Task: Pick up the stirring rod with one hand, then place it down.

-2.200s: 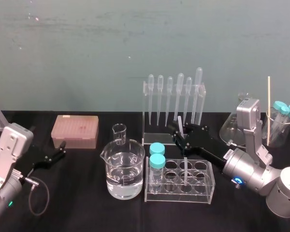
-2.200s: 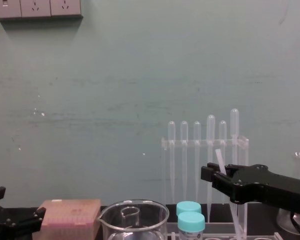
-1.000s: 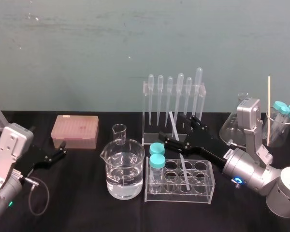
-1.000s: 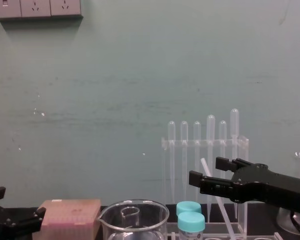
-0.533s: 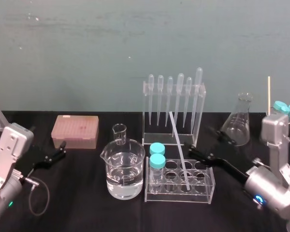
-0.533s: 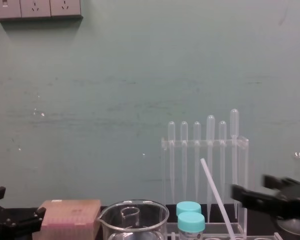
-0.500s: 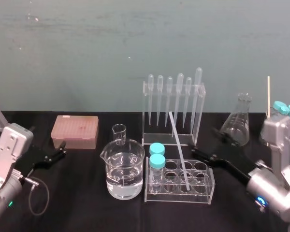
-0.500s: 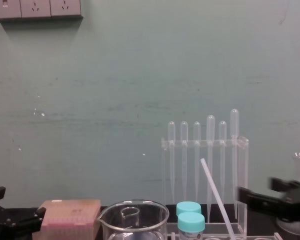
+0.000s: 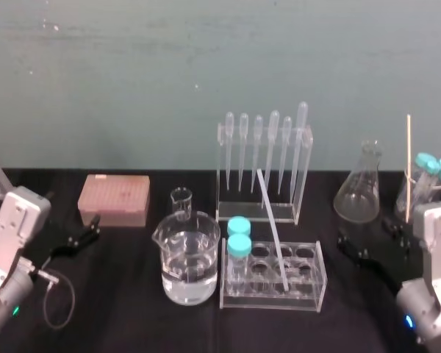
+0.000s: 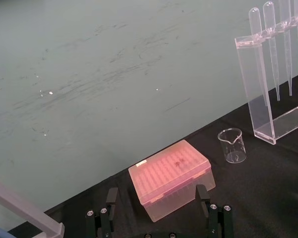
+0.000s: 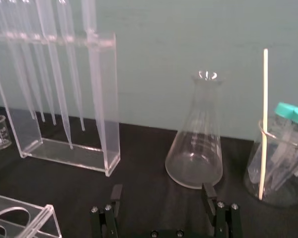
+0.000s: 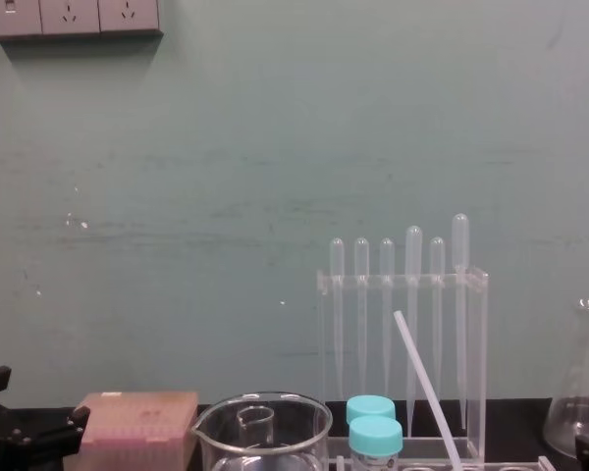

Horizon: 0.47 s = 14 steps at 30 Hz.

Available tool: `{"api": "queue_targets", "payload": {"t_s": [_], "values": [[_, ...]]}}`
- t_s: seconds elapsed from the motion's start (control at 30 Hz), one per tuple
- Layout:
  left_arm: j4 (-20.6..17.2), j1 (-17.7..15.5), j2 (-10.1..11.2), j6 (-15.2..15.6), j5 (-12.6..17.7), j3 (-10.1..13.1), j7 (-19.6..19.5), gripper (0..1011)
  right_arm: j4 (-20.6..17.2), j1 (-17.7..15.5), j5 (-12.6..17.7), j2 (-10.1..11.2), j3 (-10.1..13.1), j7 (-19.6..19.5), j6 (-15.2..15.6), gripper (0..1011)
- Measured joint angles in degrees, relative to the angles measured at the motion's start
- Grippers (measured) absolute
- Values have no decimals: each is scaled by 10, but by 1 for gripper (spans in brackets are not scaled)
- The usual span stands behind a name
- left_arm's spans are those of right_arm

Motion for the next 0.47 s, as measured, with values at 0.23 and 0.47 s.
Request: {"api": "queue_targets", "payload": {"t_s": [0.23,0.47], "values": [[0,0,0,0,0,0,0,1000,-6,-2,1,2,0,1,0,1004],[0,0,0,0,0,0,0,1000,-9,-3,2,3,0,1,-1,1004]]}}
